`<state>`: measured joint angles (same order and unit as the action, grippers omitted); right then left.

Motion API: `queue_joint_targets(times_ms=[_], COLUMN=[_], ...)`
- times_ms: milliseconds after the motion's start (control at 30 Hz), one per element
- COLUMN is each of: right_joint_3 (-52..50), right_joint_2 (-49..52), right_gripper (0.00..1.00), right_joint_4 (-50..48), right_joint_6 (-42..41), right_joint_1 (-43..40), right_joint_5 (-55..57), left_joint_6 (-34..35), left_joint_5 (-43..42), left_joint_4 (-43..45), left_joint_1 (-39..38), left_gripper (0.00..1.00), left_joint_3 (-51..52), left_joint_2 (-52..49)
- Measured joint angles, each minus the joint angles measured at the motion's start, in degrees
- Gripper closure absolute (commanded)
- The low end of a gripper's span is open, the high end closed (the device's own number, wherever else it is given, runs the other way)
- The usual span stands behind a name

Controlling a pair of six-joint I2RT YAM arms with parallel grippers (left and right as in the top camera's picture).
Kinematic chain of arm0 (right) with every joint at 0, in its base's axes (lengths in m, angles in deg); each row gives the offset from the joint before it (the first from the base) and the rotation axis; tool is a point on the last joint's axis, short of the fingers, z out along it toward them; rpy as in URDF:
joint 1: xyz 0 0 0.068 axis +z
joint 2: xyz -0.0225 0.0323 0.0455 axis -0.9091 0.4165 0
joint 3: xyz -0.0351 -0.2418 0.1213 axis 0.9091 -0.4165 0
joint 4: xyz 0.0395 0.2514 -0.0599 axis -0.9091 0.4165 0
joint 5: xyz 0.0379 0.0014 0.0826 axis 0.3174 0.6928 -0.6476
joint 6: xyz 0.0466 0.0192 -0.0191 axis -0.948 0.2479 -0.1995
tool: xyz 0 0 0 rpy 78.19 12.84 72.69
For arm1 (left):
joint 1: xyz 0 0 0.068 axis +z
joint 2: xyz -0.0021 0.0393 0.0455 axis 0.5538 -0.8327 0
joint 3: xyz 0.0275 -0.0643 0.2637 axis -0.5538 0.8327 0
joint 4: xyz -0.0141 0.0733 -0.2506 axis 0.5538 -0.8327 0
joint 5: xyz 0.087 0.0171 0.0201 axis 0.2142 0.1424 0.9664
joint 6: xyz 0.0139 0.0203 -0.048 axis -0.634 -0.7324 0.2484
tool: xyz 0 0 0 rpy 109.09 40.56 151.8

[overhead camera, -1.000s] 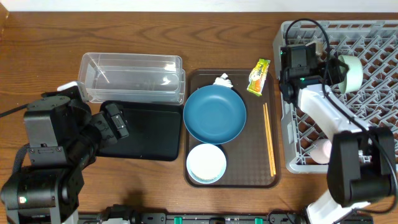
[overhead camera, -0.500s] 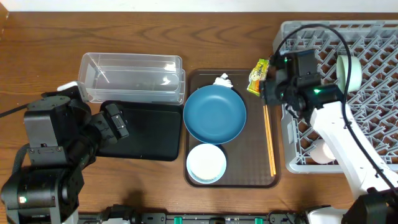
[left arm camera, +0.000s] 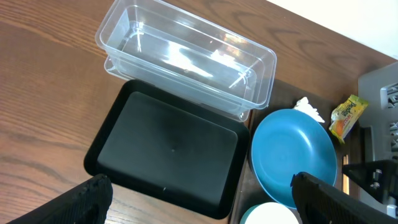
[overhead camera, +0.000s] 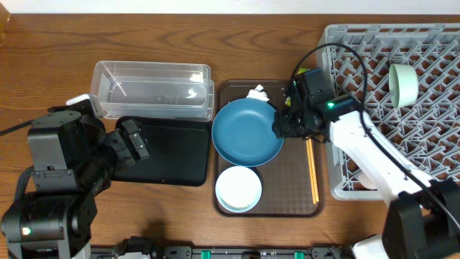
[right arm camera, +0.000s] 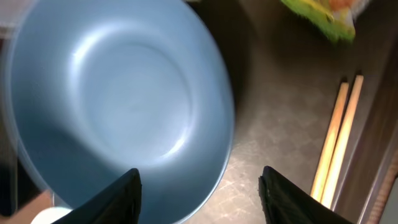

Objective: Sort waste into correct bins and load items into the dishwasher rack
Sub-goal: 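Grasp the teal plate's rim with the right gripper, then lift the teal plate and stand it in the rack's right side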

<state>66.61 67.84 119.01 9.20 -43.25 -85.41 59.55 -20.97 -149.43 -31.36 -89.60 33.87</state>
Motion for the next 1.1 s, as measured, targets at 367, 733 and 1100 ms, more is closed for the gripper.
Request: queue_joint_targets(times_ms=[367, 733, 1100], right_joint_3=[0.0, -0.2, -0.2], right_joint_2=[10.8, 8.1, -20.7], right_gripper=[0.99, 0.99, 0.99], right_joint_4=[-6.7, -6.5, -1.8], right_joint_6=[-7.1, -8.7, 0.7], right_joint_1=[0.3, -2.5, -5.2], right_joint_5=[-1.2, -1.1, 29.6], left_joint_6=[0.0, 0.0, 0.0], left_joint_5=[0.0, 0.0, 0.0], left_joint_4=[0.0, 0.0, 0.0], left_joint_1=[0.0, 0.0, 0.0], left_gripper=[0.06, 0.06, 0.06], left_joint_3=[0.0, 0.0, 0.0], left_joint_2=[0.0, 0.0, 0.0])
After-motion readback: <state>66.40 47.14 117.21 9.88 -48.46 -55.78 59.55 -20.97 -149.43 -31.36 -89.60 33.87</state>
